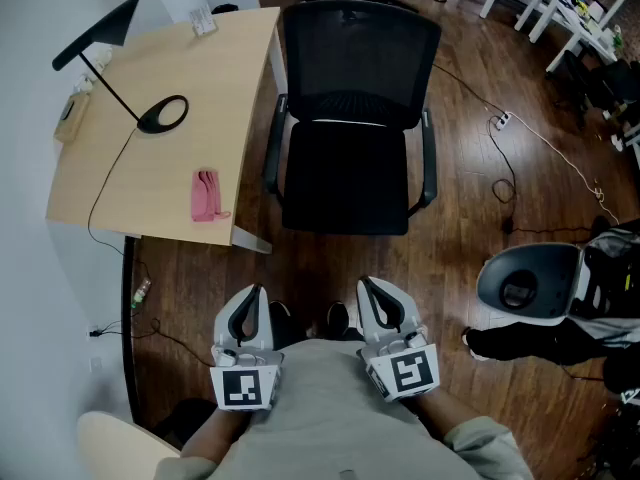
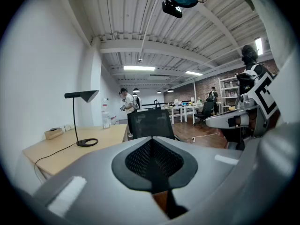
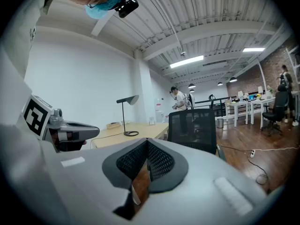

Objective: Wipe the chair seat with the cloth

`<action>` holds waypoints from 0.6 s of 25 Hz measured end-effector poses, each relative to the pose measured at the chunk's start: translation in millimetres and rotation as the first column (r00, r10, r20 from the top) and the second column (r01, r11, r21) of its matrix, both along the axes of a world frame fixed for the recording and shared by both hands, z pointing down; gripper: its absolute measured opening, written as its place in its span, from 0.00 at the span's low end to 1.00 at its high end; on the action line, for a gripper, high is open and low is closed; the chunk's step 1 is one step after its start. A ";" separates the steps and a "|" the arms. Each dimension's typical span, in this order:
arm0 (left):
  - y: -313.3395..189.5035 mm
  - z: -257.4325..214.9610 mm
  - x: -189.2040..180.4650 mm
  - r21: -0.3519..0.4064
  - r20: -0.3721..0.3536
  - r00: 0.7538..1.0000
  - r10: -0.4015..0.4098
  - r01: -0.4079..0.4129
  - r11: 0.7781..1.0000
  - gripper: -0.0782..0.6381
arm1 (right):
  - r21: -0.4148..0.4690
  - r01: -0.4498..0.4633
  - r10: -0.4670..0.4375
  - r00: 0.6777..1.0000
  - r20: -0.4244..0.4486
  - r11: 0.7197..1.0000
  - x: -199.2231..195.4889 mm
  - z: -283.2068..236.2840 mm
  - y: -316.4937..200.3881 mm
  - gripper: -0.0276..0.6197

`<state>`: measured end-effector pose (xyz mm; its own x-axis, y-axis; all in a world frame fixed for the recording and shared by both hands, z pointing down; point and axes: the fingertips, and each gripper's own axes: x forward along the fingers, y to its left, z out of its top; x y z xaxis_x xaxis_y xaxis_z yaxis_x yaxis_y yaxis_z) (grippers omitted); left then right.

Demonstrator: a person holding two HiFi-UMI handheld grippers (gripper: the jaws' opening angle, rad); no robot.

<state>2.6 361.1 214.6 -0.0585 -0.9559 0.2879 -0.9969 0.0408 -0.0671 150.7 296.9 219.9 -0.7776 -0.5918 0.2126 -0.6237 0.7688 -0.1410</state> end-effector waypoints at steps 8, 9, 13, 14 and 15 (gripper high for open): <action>-8.5 14.7 -96.2 0.002 0.004 0.990 -0.143 0.143 0.990 0.12 | 0.020 0.077 -0.076 0.996 -0.053 0.997 -77.1 4.0 -23.9 0.08; -12.0 16.8 -116.4 0.012 0.006 0.985 -0.170 0.170 0.985 0.12 | 0.023 0.093 -0.092 0.994 -0.064 0.995 -95.2 5.4 -28.3 0.10; -30.0 27.0 -194.8 0.004 0.014 0.982 -0.190 0.190 0.982 0.12 | 0.022 0.133 -0.131 0.987 -0.098 0.991 -182.5 12.1 -50.8 0.16; -35.4 29.3 -213.7 -0.001 0.014 0.983 -0.185 0.185 0.983 0.12 | 0.023 0.134 -0.131 0.986 -0.105 0.991 -205.7 14.4 -57.2 0.18; -41.0 31.5 -231.9 -0.003 0.016 0.984 -0.178 0.178 0.984 0.12 | 0.025 0.131 -0.128 0.985 -0.112 0.991 -228.5 17.2 -63.6 0.19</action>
<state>-229.3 320.1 246.1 -0.2322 -0.9284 0.2902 -0.9726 0.2172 -0.0833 -77.8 233.3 237.1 -0.8212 -0.4955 0.2831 -0.5287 0.8473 -0.0508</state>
